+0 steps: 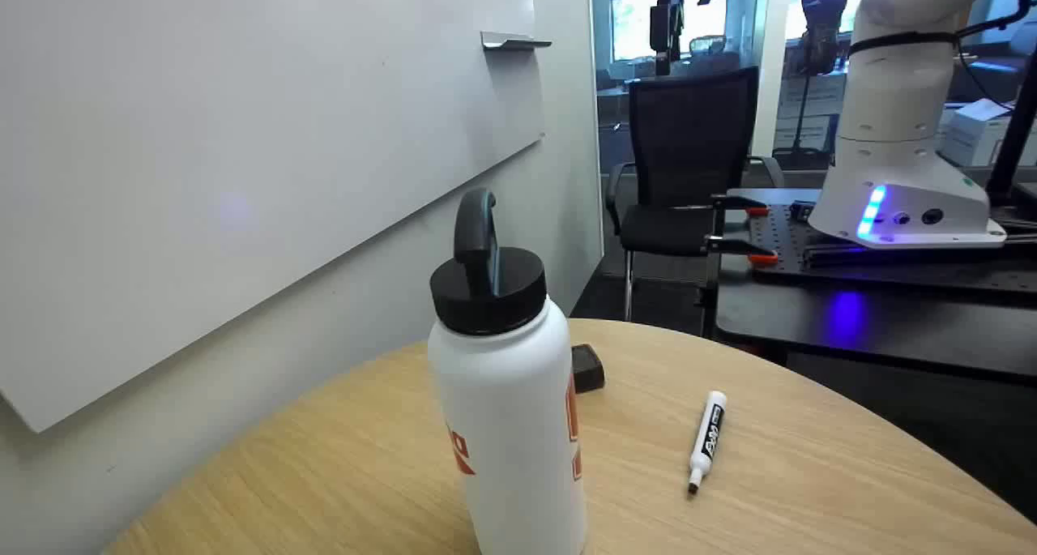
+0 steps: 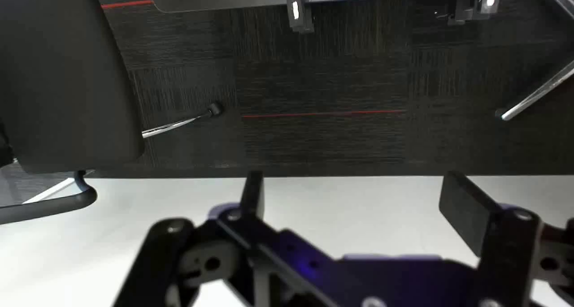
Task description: Use the black marker on the table to write on the whiteboard
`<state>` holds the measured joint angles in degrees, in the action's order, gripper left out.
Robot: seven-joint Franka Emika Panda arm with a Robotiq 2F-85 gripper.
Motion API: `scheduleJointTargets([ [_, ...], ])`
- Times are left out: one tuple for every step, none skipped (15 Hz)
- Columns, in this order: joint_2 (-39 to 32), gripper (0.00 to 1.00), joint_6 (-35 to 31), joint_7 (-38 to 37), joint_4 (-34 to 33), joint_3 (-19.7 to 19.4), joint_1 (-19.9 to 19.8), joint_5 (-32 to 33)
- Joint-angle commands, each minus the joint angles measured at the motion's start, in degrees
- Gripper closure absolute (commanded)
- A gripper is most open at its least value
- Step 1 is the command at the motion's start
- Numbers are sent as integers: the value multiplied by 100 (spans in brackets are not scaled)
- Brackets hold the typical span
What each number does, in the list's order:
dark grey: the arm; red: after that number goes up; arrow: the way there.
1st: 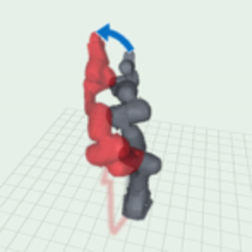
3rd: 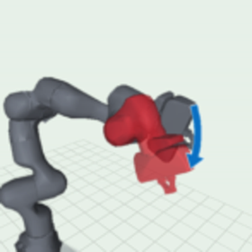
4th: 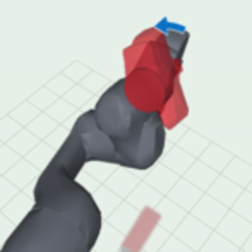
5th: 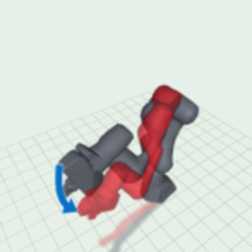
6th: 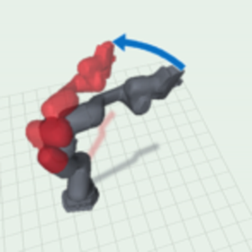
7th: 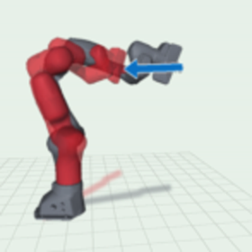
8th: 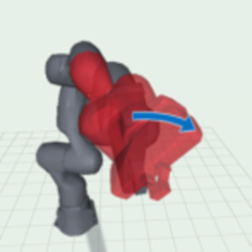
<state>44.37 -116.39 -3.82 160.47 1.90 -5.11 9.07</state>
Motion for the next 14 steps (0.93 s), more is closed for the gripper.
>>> scheduleJointTargets([
  [-4,0,19,-23,-10,-34,39,24],
  [-8,0,20,-23,-10,-34,39,24],
  [-10,0,20,-23,-10,-34,39,24],
  [-12,0,20,-23,-10,-34,39,24],
  [-12,0,20,-23,-10,-34,39,24],
  [-13,0,20,-23,-10,-34,39,24],
  [-79,0,4,-65,-73,40,63,52],
  [-39,0,-7,161,-123,23,316,-109],
  [14,0,-2,279,-156,85,491,-158],
  [77,0,54,424,-212,161,771,-289],
  [96,0,116,462,-278,270,1019,-435],
  [106,0,156,466,-329,414,1294,-584],
  [92,0,148,512,-374,523,1558,-739],
  [72,0,105,499,-374,690,1842,-900],
])
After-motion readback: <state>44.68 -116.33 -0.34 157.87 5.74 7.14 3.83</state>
